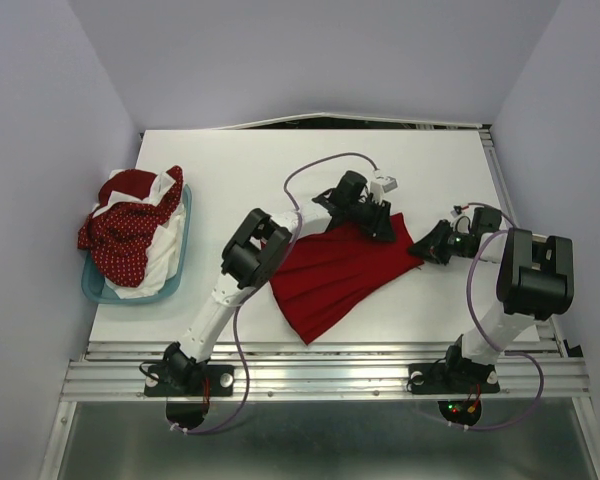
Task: Fold and stack the skirts
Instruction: Fold the skirt
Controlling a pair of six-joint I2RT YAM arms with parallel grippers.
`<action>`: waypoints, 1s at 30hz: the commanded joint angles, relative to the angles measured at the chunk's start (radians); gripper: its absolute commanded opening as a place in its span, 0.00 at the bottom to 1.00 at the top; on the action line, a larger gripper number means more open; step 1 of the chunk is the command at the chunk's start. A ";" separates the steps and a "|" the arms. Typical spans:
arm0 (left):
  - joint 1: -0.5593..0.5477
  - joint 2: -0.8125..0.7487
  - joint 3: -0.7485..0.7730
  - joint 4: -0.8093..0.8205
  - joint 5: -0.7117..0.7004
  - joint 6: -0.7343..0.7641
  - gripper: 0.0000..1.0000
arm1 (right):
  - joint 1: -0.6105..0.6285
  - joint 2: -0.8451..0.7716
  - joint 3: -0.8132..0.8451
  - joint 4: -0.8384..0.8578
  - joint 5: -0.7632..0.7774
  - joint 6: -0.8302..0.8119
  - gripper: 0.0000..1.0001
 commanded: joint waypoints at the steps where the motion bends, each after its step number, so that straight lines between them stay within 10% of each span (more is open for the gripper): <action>1: 0.050 0.086 0.125 0.034 -0.022 -0.088 0.42 | 0.003 0.047 0.009 -0.075 0.072 -0.061 0.24; 12: 0.091 -0.151 0.204 -0.448 -0.065 0.326 0.52 | 0.032 0.021 -0.023 -0.125 0.044 -0.128 0.24; 19: 0.179 -0.520 -0.124 -0.554 -0.183 0.446 0.52 | 0.032 -0.094 0.122 -0.351 -0.027 -0.255 0.30; 30: 0.190 -0.665 -0.572 -0.643 -0.292 0.518 0.48 | 0.104 -0.045 0.543 -0.426 -0.080 -0.314 0.53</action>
